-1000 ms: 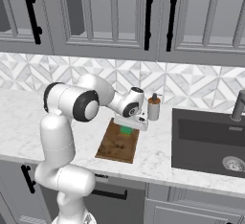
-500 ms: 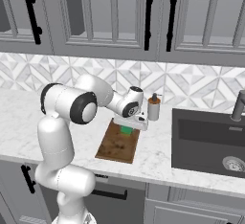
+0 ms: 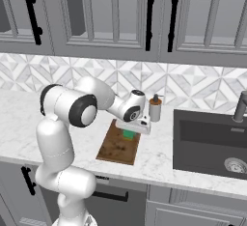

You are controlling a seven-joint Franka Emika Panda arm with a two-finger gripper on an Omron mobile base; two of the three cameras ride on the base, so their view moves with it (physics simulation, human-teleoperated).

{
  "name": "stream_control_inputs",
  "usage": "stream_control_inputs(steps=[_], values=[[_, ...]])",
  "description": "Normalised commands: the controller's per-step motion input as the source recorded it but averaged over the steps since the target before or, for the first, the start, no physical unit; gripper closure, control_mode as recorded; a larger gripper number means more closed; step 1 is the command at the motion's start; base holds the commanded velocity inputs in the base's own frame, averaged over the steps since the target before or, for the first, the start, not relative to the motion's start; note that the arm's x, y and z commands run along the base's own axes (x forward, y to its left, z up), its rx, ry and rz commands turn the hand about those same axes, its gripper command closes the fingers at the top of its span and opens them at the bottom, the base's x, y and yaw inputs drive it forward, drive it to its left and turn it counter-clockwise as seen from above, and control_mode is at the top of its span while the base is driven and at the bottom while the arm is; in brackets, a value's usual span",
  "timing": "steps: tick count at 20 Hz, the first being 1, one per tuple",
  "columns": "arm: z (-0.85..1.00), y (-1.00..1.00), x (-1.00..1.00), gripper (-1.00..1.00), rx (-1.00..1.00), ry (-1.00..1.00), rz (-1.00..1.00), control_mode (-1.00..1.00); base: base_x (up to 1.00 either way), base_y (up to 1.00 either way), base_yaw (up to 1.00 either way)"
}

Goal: Pick up the sponge from the counter and clean the cutting board by briefly scrubbing or pressing down on the cutting board. Once finished, release the sponge.

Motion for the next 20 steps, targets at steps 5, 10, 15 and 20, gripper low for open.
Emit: stream_control_inputs(steps=[5, 10, 15, 20], values=[[-0.82, -0.01, -0.08, 1.00, -0.01, 0.03, 0.00, -1.00, 0.00, 0.00, 0.00], [0.06, -0.03, -0.23, 1.00, 0.00, -0.05, 0.00, -1.00, 0.00, 0.00, 0.00], [0.00, -0.04, -0.55, 1.00, 0.00, 0.00, 0.00, -1.00, 0.00, 0.00, 0.00], [-0.33, -0.01, -0.44, 1.00, 0.00, 0.01, 0.00, -1.00, 0.00, 0.00, 0.00]])
